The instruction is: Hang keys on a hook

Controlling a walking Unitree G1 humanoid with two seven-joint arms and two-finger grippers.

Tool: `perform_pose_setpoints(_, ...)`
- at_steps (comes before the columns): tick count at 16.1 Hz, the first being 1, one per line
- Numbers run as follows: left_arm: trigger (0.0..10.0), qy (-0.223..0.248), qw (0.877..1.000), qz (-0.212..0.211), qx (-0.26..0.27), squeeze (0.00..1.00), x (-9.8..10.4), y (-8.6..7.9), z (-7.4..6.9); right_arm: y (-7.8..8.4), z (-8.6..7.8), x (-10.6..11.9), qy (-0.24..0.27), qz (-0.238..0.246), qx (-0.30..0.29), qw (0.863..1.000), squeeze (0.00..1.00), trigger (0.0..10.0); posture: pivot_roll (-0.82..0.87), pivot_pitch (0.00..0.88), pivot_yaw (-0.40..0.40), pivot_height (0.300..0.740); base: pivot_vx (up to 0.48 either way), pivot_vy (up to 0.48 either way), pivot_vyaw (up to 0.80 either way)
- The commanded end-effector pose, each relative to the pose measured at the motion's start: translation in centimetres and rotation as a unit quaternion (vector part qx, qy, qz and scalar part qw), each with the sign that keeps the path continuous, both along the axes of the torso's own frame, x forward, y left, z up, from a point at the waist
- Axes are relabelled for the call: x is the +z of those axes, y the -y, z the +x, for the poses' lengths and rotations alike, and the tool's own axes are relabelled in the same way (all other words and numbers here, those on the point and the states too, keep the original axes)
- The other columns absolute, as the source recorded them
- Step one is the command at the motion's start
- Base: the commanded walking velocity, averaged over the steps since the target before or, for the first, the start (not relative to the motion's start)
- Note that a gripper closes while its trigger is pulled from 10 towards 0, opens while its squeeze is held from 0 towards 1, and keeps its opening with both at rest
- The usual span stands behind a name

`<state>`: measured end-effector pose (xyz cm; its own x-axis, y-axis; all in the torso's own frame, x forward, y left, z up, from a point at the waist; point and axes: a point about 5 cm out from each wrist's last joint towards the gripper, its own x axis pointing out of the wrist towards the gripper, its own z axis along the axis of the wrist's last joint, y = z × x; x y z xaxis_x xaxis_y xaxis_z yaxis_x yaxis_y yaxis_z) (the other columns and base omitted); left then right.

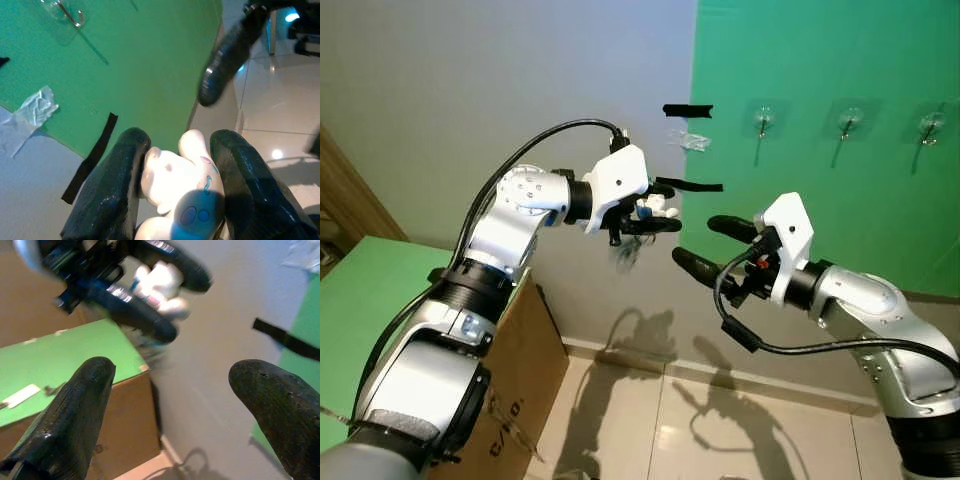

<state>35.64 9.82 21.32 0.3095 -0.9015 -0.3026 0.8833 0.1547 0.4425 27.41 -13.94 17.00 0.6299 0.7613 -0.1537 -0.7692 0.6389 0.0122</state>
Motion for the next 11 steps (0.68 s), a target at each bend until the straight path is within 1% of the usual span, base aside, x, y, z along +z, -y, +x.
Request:
perform_pose_setpoints(1,10.0,0.02,1.0,-0.008,-0.002,0.0,1.41,-0.09,0.3,0.01,-0.44,0.25,-0.004,0.001,0.013,1.0,0.0,10.0,-0.19,0.0,0.088,0.736,0.0,0.0,0.0)
perform_pose_setpoints(4,10.0,0.027,1.0,-0.01,-0.004,0.0,1.97,-0.1,0.54,0.05,-0.51,0.19,-0.011,0.004,0.02,1.0,0.0,10.0,-0.19,0.0,0.09,0.736,0.0,0.0,0.0)
perform_pose_setpoints(7,10.0,0.032,0.999,-0.008,-0.006,0.0,2.17,0.08,0.66,-0.26,-0.19,0.41,-0.011,0.013,0.024,1.0,0.0,10.0,-0.19,0.0,0.09,0.736,0.0,0.0,0.0)
perform_pose_setpoints(11,10.0,0.031,0.999,-0.016,-0.022,0.0,2.24,0.56,0.26,-0.51,0.15,0.4,-0.009,0.011,0.023,1.0,0.0,10.0,-0.19,0.0,0.086,0.736,0.0,0.0,0.0)
